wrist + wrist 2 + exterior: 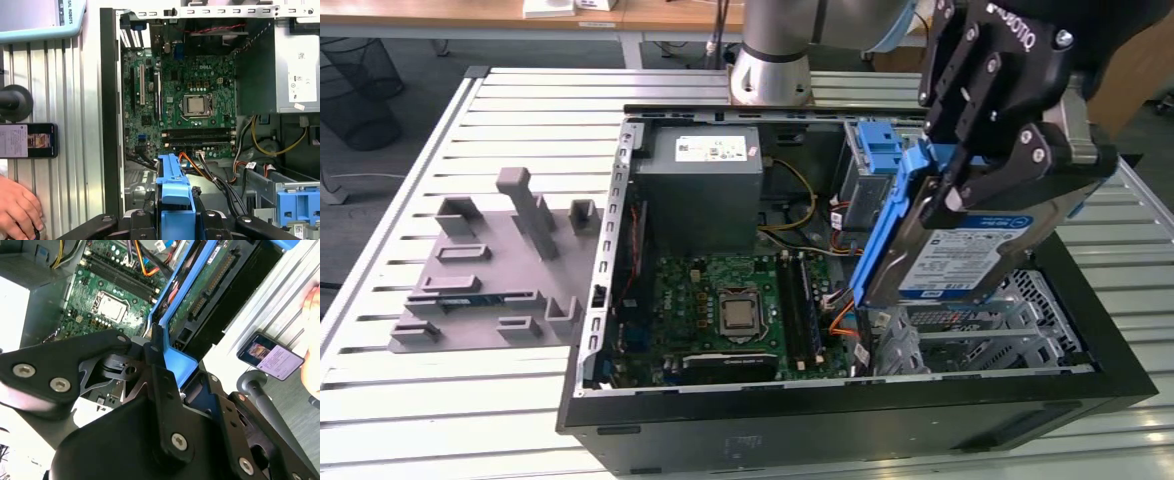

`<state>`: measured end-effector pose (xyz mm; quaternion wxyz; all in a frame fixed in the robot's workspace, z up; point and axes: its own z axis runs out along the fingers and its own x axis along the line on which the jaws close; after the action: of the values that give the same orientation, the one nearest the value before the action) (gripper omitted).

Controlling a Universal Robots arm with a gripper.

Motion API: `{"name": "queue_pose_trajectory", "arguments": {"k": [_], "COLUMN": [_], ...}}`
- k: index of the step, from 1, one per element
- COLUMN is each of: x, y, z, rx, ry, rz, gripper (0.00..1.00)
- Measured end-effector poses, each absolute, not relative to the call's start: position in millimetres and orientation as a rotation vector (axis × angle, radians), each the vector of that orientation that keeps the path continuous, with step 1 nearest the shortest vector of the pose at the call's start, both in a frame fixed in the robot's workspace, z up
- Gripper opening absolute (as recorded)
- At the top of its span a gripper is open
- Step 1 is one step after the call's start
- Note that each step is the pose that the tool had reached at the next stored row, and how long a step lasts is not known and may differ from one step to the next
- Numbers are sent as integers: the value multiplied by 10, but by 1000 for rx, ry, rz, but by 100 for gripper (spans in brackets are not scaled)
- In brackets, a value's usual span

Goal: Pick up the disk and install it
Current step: 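Insert the disk into the insertion slot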

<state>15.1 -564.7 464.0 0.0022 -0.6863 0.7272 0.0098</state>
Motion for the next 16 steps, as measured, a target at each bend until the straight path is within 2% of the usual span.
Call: {"name": "queue_pose_trajectory", "arguments": {"k": [16], "x": [543], "y": [-5647], "z": [4527], "rx": [-2156], "ry": [2280], "rz": [32], "gripper": [36]}}
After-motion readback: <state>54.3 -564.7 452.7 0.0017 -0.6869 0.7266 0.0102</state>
